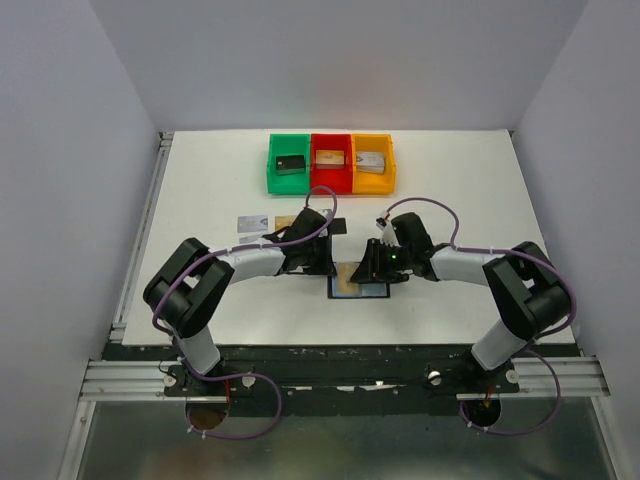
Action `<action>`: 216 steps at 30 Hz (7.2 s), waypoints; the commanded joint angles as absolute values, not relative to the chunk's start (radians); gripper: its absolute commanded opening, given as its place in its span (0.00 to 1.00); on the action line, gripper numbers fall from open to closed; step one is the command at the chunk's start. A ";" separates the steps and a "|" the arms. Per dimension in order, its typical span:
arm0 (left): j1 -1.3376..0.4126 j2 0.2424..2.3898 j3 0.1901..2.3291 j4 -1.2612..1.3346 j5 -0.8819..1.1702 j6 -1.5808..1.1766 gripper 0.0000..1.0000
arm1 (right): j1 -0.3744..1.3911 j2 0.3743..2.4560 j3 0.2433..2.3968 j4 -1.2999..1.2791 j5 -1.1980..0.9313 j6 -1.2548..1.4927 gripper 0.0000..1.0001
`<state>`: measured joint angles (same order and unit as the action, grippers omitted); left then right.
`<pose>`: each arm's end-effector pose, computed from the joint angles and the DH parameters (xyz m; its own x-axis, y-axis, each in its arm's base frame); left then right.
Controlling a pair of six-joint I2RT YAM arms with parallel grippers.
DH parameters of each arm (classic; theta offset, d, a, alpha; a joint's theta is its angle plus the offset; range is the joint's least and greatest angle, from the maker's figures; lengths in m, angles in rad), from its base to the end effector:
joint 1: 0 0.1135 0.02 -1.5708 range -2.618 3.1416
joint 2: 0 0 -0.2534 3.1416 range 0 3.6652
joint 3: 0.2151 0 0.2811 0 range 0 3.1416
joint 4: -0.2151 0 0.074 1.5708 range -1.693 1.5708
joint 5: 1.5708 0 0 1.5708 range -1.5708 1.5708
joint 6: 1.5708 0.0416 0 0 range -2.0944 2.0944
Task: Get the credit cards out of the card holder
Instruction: Remove the credit card from the card holder.
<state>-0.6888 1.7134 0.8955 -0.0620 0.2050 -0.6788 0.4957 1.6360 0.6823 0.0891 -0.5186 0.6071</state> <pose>0.2731 -0.2358 0.1165 -0.9167 -0.0415 -0.3975 0.1888 0.8317 -0.5222 0.2680 0.1684 0.0933 -0.9468 0.0513 -0.3178 -0.1899 0.7083 0.6799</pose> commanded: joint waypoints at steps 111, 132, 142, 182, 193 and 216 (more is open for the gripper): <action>-0.747 1.772 0.876 -0.120 0.129 -0.675 0.00 | 0.449 1.709 0.517 0.581 -0.709 0.862 0.36; -0.732 1.787 0.870 -0.132 0.117 -0.692 0.00 | 0.422 1.620 0.506 0.489 -0.698 0.816 0.34; -0.727 1.786 0.871 -0.137 0.114 -0.693 0.00 | 0.411 1.589 0.502 0.436 -0.683 0.787 0.31; -0.746 1.793 0.882 -0.117 0.129 -0.663 0.00 | 0.391 1.628 0.506 0.515 -0.733 0.856 0.21; -0.744 1.793 0.877 -0.123 0.114 -0.667 0.00 | 0.376 1.585 0.492 0.482 -0.727 0.835 0.17; -0.746 1.770 0.868 -0.138 0.084 -0.673 0.00 | 0.333 1.396 0.526 0.092 -0.588 0.649 0.00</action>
